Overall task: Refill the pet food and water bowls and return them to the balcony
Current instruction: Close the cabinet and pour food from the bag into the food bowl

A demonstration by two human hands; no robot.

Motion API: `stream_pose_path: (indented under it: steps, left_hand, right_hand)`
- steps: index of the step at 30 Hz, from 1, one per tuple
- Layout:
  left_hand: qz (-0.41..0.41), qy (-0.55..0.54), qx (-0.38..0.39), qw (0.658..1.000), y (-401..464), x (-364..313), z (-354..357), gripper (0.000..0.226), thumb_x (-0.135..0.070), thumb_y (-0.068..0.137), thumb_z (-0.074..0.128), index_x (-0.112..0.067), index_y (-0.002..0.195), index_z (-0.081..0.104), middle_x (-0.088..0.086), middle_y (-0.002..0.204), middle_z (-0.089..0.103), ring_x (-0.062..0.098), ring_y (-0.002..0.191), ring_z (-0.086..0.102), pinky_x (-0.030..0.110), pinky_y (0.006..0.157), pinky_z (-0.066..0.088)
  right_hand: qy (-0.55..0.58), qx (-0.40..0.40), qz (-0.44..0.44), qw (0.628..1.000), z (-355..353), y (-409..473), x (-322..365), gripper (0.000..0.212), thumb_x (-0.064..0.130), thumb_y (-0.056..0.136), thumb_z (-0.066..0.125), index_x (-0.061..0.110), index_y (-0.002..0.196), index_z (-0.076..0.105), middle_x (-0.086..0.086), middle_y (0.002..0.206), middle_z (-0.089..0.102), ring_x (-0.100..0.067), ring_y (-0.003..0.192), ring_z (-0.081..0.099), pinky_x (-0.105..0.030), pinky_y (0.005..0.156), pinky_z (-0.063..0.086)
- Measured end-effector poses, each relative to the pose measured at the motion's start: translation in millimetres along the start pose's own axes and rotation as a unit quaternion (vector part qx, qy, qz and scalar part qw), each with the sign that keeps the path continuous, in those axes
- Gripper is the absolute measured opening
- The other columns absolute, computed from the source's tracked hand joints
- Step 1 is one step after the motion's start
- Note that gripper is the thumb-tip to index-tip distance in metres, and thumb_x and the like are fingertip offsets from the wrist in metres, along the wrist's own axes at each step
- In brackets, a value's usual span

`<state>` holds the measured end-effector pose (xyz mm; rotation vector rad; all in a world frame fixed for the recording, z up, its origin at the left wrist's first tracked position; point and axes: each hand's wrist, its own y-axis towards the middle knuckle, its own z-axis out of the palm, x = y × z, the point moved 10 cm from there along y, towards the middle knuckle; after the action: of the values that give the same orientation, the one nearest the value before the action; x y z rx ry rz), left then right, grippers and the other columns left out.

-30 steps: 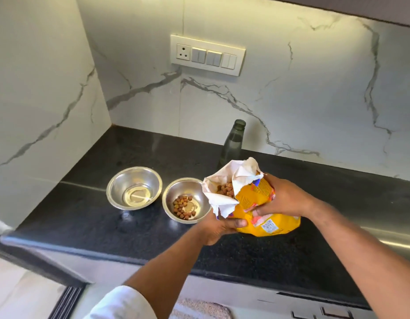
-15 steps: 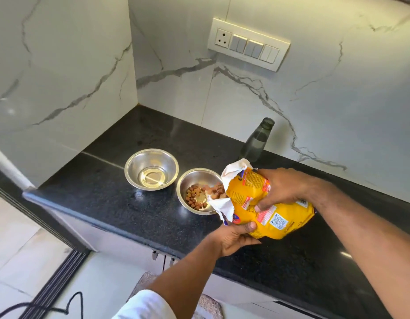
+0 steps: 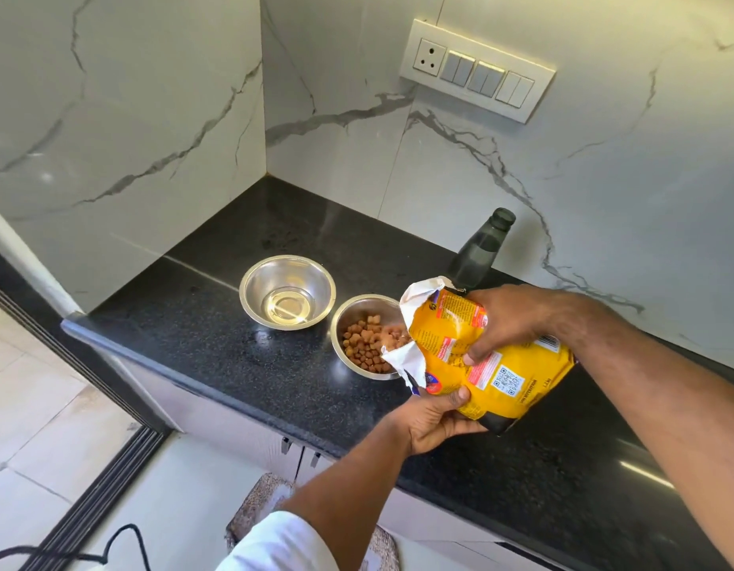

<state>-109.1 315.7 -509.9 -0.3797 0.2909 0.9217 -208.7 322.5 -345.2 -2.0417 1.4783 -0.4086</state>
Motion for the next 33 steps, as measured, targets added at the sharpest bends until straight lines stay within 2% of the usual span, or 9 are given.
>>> stream_pose_path:
  steps: [5, 10, 15, 19, 24, 29, 33]
  left_hand:
    - [0.008, -0.003, -0.001, 1.000, 2.7, -0.3, -1.5, 0.079, -0.017, 0.072, 0.090, -0.011, 0.142, 0.055, 0.018, 0.142, 0.061, 0.039, 0.132, 0.058, 0.060, 0.100, 0.054]
    - [0.006, -0.026, -0.005, 1.000, 0.8, 1.0, -1.6, 0.074, -0.014, 0.075, 0.085, -0.011, 0.142, 0.054, 0.019, 0.141, 0.062, 0.039, 0.128, 0.061, 0.061, 0.097, 0.055]
    - [0.011, -0.028, -0.020, 0.999, -1.8, -2.3, -3.4, 0.050, -0.011, 0.089, 0.069, -0.012, 0.138, 0.056, 0.016, 0.135, 0.067, 0.039, 0.130, 0.060, 0.058, 0.095, 0.057]
    - [0.012, -0.038, -0.030, 0.999, -5.6, -5.3, -2.1, 0.070, -0.012, 0.077, 0.083, -0.009, 0.141, 0.053, 0.019, 0.138, 0.065, 0.039, 0.126, 0.063, 0.058, 0.092, 0.059]
    - [0.007, -0.042, -0.028, 0.999, -8.4, -6.6, 2.2, 0.081, -0.011, 0.073, 0.087, -0.008, 0.145, 0.049, 0.020, 0.141, 0.062, 0.040, 0.127, 0.063, 0.059, 0.092, 0.058]
    - [0.000, -0.035, -0.025, 0.999, -8.0, -7.4, 1.1, 0.077, -0.011, 0.078, 0.084, -0.008, 0.146, 0.049, 0.021, 0.146, 0.058, 0.042, 0.133, 0.057, 0.061, 0.097, 0.055]
    - [-0.005, -0.039, -0.008, 0.999, -6.4, -6.2, 2.7, 0.069, -0.009, 0.079, 0.079, -0.009, 0.143, 0.052, 0.021, 0.144, 0.059, 0.043, 0.133, 0.057, 0.061, 0.096, 0.055]
  right_hand:
    - [-0.001, 0.013, 0.005, 1.000, -0.5, 4.0, -0.8, 0.096, 0.072, 0.053, 0.089, 0.038, 0.134, 0.051, 0.009, 0.121, 0.070, -0.016, 0.099, 0.071, -0.044, 0.093, 0.060]
    - [0.002, 0.024, 0.005, 1.000, -1.2, 4.0, 3.4, 0.091, 0.065, 0.060, 0.091, 0.035, 0.136, 0.051, 0.007, 0.124, 0.069, -0.017, 0.100, 0.071, -0.043, 0.093, 0.060]
    - [-0.011, 0.026, 0.002, 1.000, -3.8, 1.9, 10.2, 0.090, 0.063, 0.064, 0.090, 0.033, 0.139, 0.049, 0.006, 0.127, 0.068, -0.018, 0.104, 0.070, -0.042, 0.094, 0.059]
    - [-0.011, 0.032, 0.003, 0.999, -3.5, 0.5, 12.9, 0.090, 0.060, 0.066, 0.090, 0.032, 0.140, 0.048, 0.005, 0.127, 0.068, -0.018, 0.104, 0.070, -0.042, 0.095, 0.058]
    - [-0.014, 0.033, 0.011, 0.999, -3.9, -0.4, 12.6, 0.092, 0.062, 0.065, 0.090, 0.032, 0.141, 0.048, 0.005, 0.128, 0.067, -0.019, 0.105, 0.069, -0.042, 0.095, 0.058]
    - [-0.009, 0.035, 0.018, 0.999, -3.5, -1.0, 10.1, 0.093, 0.064, 0.063, 0.090, 0.032, 0.140, 0.048, 0.006, 0.127, 0.068, -0.018, 0.104, 0.070, -0.043, 0.096, 0.058]
    - [-0.008, 0.038, 0.024, 0.999, -5.0, -3.3, 11.9, 0.092, 0.062, 0.065, 0.089, 0.032, 0.141, 0.048, 0.005, 0.129, 0.067, -0.019, 0.106, 0.069, -0.042, 0.095, 0.058]
